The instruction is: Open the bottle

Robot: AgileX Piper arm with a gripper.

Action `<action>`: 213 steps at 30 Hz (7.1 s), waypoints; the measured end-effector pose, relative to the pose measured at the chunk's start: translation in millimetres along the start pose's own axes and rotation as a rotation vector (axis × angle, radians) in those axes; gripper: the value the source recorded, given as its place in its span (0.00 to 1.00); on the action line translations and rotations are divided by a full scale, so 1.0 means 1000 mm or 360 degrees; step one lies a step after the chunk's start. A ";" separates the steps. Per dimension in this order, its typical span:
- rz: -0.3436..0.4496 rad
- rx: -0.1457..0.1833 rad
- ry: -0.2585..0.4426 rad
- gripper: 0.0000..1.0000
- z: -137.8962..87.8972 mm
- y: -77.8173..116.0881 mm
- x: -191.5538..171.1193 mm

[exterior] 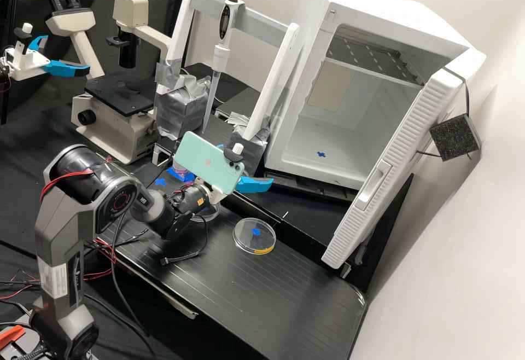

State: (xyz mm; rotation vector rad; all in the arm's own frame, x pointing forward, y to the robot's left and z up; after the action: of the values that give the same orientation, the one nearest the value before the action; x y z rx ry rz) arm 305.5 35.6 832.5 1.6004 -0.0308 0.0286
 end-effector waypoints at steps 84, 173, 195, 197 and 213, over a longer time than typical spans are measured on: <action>-0.0244 -0.0170 0.0308 0.00 -0.037 -0.072 -0.065; -0.0181 -0.0174 0.0431 0.00 -0.057 -0.056 -0.074; -0.0103 -0.0147 0.0503 0.00 -0.045 -0.036 -0.109; -0.0092 -0.0134 0.0542 0.00 -0.045 -0.034 -0.116; -0.0283 -0.0123 0.0574 0.00 -0.035 -0.055 -0.146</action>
State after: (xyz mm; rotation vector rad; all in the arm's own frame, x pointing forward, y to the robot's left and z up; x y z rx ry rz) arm 161.3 73.0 773.3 1.4954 0.3857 0.1755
